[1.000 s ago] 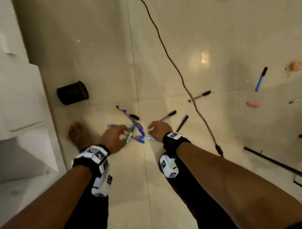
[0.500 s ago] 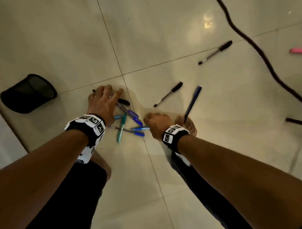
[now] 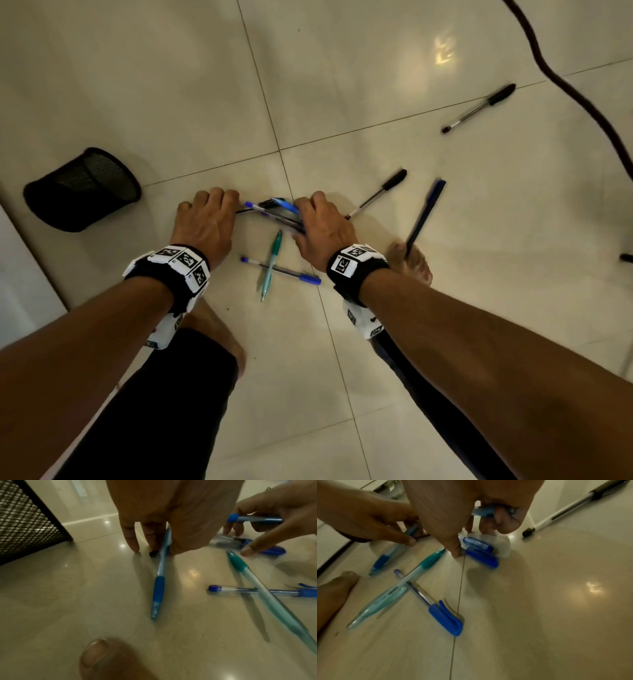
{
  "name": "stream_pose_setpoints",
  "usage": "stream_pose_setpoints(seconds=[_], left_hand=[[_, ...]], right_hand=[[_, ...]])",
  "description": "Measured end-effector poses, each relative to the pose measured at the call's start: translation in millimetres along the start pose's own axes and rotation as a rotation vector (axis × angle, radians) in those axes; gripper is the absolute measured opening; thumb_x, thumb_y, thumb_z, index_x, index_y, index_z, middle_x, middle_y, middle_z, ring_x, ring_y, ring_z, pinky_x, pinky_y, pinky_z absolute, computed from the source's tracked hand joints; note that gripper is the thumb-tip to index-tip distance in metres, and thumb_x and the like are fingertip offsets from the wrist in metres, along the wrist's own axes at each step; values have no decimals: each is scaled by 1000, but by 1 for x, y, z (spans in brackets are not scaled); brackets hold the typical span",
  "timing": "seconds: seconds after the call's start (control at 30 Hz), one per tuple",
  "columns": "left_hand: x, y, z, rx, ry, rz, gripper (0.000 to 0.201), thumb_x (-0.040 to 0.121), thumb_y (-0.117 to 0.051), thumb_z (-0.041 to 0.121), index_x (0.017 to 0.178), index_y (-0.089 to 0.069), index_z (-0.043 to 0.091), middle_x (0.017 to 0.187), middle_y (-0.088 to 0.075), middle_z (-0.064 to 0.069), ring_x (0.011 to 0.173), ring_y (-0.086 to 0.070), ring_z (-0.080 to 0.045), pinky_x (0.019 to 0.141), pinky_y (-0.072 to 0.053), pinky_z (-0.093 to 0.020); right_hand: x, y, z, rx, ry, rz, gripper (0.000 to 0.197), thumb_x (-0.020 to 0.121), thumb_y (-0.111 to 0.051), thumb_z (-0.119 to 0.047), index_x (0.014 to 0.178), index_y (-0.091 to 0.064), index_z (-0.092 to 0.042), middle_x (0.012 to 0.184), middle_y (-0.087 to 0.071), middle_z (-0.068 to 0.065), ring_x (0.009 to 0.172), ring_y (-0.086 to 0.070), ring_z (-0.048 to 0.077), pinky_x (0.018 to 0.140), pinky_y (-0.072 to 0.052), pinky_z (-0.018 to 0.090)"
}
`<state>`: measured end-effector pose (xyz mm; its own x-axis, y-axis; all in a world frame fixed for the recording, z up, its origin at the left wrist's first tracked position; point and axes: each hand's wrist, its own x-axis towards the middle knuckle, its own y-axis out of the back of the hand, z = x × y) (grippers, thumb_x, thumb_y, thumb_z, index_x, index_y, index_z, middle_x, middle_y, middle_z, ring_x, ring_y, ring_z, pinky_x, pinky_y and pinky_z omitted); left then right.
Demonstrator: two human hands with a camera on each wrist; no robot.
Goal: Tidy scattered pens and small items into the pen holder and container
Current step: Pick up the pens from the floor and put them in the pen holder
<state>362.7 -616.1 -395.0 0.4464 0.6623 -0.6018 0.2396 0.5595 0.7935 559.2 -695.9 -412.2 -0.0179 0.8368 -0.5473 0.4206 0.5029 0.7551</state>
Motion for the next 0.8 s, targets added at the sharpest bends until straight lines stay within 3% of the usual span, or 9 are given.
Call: stream_pose_setpoints(seconds=[0.1,0.2,0.3,0.37,0.47,0.57,0.63,0.7,0.8], left_hand=[[-2,-2,-5,-44,18,-39,30,78,-51,-2,107,-52,3,99,-54,-20,86,-53,-41,62,-42,-46],[-4,-6,-6,-118,18,-21,35,73,-51,-6,107,-52,-2,100,-51,-25,85,-51,-44,59,-45,-48],[-4,-5,-1,-227,29,56,38,74,-39,1,108,-53,-5,96,-52,-27,79,-51,-45,60,-43,-48],[-4,0,3,-343,29,127,42,76,-36,-2,114,-52,-7,100,-50,-29,78,-51,-46,64,-44,-51],[-5,11,10,-497,45,188,47,79,-45,-15,125,-46,-7,111,-46,-30,74,-52,-46,68,-46,-52],[-3,22,17,-583,58,228,46,83,-42,-13,128,-44,-4,117,-44,-27,77,-52,-46,69,-46,-51],[1,28,22,-635,76,248,40,88,-40,-8,127,-45,-3,118,-45,-25,81,-52,-44,73,-46,-48],[8,34,25,-714,164,257,31,93,-40,2,122,-48,1,115,-49,-19,86,-51,-34,77,-41,-40],[18,36,31,-806,261,229,17,97,-40,13,107,-51,5,90,-56,-12,81,-51,-29,73,-38,-36]], right_hand=[[8,3,-5,-86,15,-34,26,93,-51,-27,116,-52,-15,112,-56,5,100,-53,25,69,-39,34],[10,11,-2,-68,28,-85,28,91,-50,-29,114,-52,-14,108,-60,6,98,-54,26,71,-38,34],[8,24,7,8,-9,-60,27,88,-49,-33,107,-55,-14,92,-63,8,86,-57,29,65,-34,31],[5,34,14,117,-102,24,26,90,-47,-34,104,-56,-15,81,-63,7,76,-58,30,61,-36,31],[1,50,35,292,-302,180,26,93,-42,-35,106,-55,-17,79,-65,8,74,-59,33,61,-43,35],[-1,65,64,434,-521,324,22,97,-44,-28,106,-53,-11,85,-64,13,78,-59,34,63,-38,35],[1,71,79,556,-677,385,20,98,-42,-27,107,-49,-10,79,-56,7,77,-55,35,64,-36,33],[6,69,87,660,-804,397,21,99,-40,-27,112,-44,-11,78,-52,2,77,-55,34,67,-42,35],[18,60,84,749,-883,338,30,98,-43,-34,119,-39,-14,98,-63,12,87,-62,38,81,-52,45]])
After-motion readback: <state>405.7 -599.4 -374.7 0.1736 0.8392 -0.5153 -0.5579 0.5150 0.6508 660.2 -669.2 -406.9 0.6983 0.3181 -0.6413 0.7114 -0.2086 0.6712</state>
